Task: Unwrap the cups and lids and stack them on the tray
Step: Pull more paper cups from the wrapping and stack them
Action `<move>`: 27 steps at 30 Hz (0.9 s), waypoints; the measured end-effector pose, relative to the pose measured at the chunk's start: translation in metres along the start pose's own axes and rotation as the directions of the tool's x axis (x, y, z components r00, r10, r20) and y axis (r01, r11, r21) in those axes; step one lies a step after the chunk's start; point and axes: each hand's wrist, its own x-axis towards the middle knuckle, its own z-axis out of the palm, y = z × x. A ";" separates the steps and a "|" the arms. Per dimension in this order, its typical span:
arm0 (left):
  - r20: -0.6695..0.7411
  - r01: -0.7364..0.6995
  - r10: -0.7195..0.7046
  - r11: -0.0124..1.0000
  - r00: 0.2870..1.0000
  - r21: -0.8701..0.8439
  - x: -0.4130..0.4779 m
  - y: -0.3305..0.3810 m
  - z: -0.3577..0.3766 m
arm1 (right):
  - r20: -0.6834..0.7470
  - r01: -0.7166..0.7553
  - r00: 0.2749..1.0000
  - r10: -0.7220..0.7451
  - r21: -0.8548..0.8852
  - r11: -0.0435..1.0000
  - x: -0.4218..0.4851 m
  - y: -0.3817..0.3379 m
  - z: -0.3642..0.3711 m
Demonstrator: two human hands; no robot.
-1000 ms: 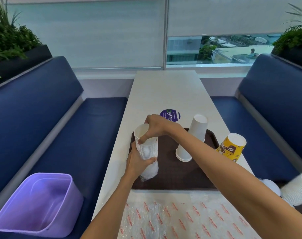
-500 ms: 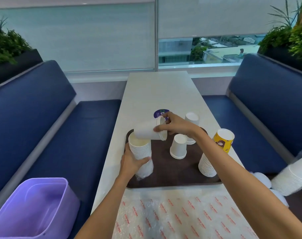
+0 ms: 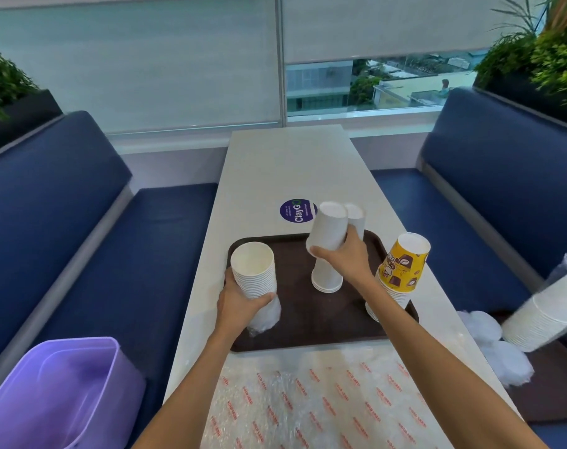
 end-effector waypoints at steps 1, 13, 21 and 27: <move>-0.001 0.000 0.000 1.000 1.000 0.005 0.000 0.000 0.000 | -0.053 -0.017 0.998 0.018 0.009 1.000 0.003 0.005 0.002; 0.007 0.005 -0.005 1.000 1.000 0.020 0.003 -0.003 -0.001 | -0.035 -0.175 0.984 0.174 -0.018 0.984 0.029 0.058 0.031; 0.026 -0.001 0.000 1.000 1.000 0.026 0.002 -0.002 -0.002 | -0.322 -0.100 0.942 0.098 0.012 0.995 0.019 0.052 0.045; 0.032 0.006 -0.008 0.999 0.999 0.045 0.000 0.005 -0.002 | -0.096 0.262 0.964 -0.248 0.172 0.950 0.005 -0.019 0.044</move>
